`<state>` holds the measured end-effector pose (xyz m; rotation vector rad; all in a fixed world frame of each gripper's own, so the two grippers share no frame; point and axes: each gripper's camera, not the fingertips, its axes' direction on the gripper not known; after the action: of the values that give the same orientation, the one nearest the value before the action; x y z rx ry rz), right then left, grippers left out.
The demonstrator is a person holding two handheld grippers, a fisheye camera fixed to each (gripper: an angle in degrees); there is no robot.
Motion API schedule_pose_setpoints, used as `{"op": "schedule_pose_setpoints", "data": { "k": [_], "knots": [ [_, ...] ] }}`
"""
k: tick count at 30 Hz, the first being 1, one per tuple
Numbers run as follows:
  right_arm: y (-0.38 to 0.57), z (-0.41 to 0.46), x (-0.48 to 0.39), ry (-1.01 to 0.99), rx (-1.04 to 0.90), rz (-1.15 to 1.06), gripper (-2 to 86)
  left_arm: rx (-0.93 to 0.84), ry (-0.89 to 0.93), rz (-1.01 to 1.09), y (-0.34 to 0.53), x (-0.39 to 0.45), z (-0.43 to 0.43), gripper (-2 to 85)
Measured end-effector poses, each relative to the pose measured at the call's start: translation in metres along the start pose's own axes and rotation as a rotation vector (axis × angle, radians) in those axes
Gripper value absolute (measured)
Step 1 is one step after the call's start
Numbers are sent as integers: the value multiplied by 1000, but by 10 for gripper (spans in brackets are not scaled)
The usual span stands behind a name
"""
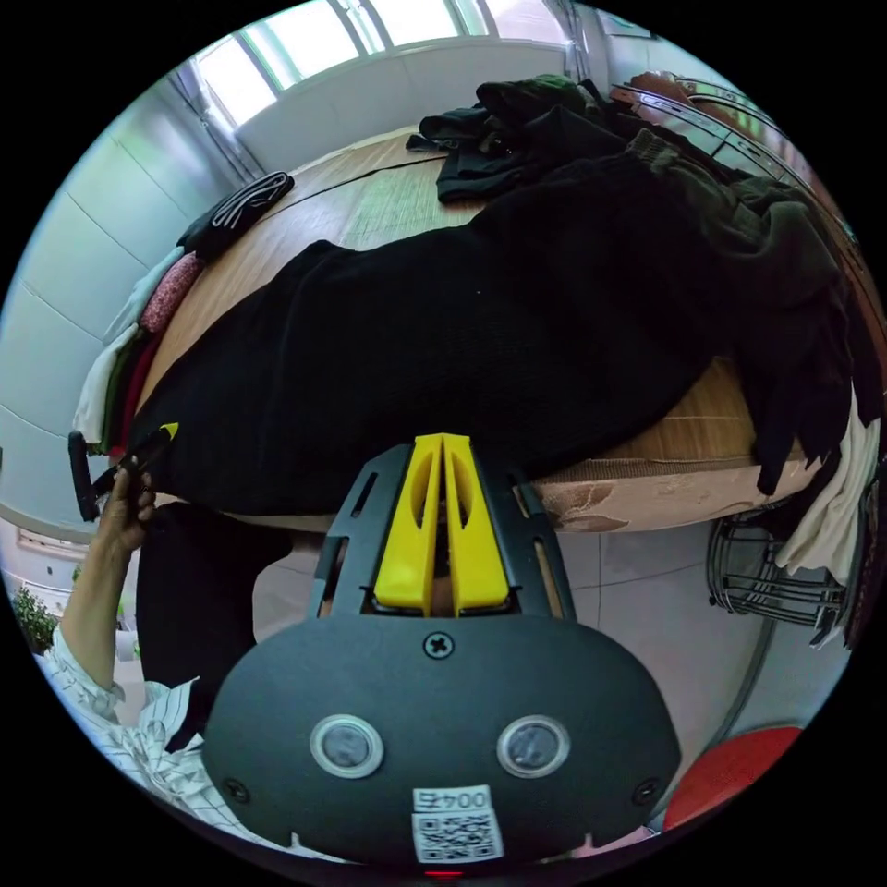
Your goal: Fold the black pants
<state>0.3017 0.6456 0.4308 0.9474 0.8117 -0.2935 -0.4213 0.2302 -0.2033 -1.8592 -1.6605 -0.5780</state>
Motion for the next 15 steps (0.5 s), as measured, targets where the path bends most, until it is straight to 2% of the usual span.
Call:
{"op": "schedule_pose_setpoints", "data": {
  "k": [6, 7, 8, 10, 14, 15],
  "knots": [
    [-6, 8, 25, -84, 2, 45, -7, -96, 360, -114, -18, -49, 9, 6],
    [-8, 10, 29, -95, 0, 54, -7, -23, 381, -149, -11, -57, -9, 6],
    [-9, 11, 32, -102, -1, 61, -6, 101, 357, -181, 0, -63, -37, 6],
    [-10, 13, 35, -106, 2, 66, -6, 214, 258, -201, 15, -68, -73, 6],
    [-14, 17, 35, -83, 2, 57, -6, 243, -108, -195, 20, -80, -97, 6],
    [-14, 18, 35, -79, 1, 54, -6, 221, -133, -182, 15, -80, -93, 6]
  ]
}}
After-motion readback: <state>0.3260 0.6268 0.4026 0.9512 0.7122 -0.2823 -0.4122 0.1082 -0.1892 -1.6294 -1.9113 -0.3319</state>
